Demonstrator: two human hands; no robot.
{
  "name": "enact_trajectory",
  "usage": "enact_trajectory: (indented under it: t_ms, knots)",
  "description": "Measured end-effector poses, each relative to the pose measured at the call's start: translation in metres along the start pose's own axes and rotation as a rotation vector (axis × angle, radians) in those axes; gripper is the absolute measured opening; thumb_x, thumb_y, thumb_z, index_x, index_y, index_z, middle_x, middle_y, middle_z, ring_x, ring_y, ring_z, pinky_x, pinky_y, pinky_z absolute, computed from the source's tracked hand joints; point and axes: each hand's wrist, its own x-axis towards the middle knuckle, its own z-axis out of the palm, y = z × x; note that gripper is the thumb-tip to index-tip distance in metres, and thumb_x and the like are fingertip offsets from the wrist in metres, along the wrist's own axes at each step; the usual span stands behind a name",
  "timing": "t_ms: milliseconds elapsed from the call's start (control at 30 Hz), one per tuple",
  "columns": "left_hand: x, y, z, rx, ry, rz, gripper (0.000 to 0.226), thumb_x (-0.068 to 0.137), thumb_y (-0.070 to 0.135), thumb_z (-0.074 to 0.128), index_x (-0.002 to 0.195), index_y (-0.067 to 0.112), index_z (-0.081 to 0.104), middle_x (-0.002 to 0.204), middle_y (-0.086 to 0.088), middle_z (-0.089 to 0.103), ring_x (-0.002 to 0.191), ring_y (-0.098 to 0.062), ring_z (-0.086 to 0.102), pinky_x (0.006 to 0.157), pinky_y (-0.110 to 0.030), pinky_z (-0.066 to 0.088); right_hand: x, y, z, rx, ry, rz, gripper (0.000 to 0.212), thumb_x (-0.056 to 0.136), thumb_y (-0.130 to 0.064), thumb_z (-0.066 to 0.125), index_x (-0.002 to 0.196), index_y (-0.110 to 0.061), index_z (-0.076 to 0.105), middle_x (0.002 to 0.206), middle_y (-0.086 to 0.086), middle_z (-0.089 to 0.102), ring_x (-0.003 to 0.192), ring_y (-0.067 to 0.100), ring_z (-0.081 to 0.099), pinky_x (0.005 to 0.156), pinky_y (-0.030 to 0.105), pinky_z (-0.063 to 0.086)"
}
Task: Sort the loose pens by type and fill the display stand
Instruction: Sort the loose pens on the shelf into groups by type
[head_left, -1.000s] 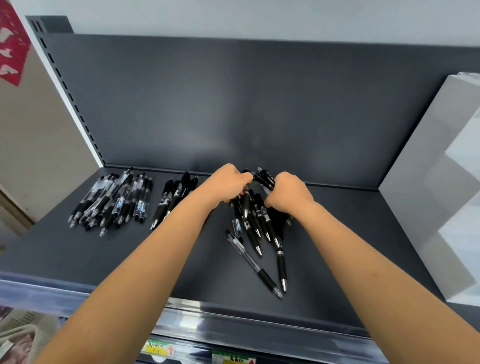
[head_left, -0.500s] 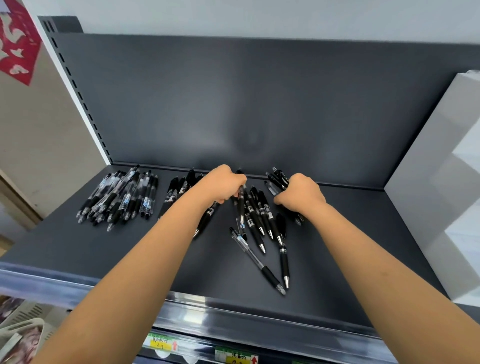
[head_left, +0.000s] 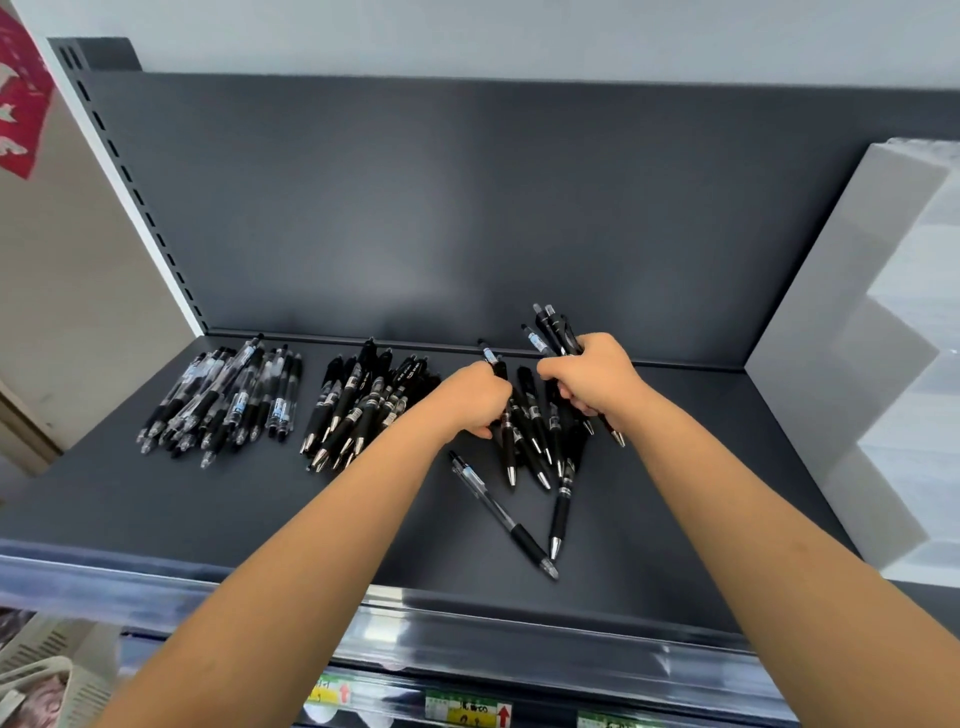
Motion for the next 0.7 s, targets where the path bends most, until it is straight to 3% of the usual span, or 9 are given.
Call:
enact_trajectory:
  t_ms: [133,333,433,567,700]
  knots:
    - [-0.004,-0.002,-0.005,-0.036,0.008,0.039,0.026,0.096,0.010,0.043,0.070,0.008,0.047,0.068,-0.008,0.050,0.055,-0.018,0.047,0.051,-0.026,0.049,0.015,-0.005,0.016,-0.163,0.017,-0.012,0.023,0.075,-0.016,0.070,0.072,-0.010,0.048,0.057,0.005,0.046,0.046,0.020,0.039,0.049,0.029,0.034]
    - [-0.004,-0.008,-0.028,0.060,0.108,0.095,0.027,0.092,0.018,0.044,0.070,0.003,0.049,0.069,-0.017,0.050,0.051,-0.027,0.051,0.063,-0.034,0.045,0.023,-0.013,0.039,-0.337,-0.044,0.043,0.029,0.072,-0.021,0.070,0.059,-0.012,0.046,0.051,0.002,0.051,0.040,0.017,0.042,0.046,0.024,0.036]
    - [-0.005,-0.007,-0.035,0.121,0.088,0.123,0.026,0.092,0.010,0.040,0.069,0.003,0.048,0.072,-0.017,0.050,0.064,-0.038,0.061,0.064,-0.041,0.050,0.024,-0.021,0.042,-0.350,-0.082,0.099,0.028,0.071,-0.018,0.068,0.054,-0.012,0.046,0.046,0.001,0.046,0.037,0.017,0.038,0.044,0.022,0.034]
    - [-0.006,-0.007,-0.038,0.055,0.120,0.138,0.024,0.090,0.013,0.044,0.070,0.002,0.051,0.066,-0.013,0.050,0.049,-0.021,0.046,0.045,-0.023,0.042,0.026,-0.027,0.045,-0.308,-0.230,0.189,0.031,0.071,-0.013,0.075,0.062,-0.010,0.046,0.058,0.006,0.044,0.045,0.018,0.036,0.044,0.022,0.031]
    - [-0.012,-0.011,-0.045,-0.042,0.122,0.164,0.021,0.092,0.014,0.045,0.073,0.006,0.050,0.073,-0.012,0.052,0.054,-0.018,0.043,0.048,-0.023,0.040,0.024,-0.028,0.036,-0.251,-0.182,0.154,0.034,0.077,-0.015,0.075,0.064,-0.010,0.044,0.056,0.005,0.044,0.044,0.017,0.036,0.043,0.023,0.030]
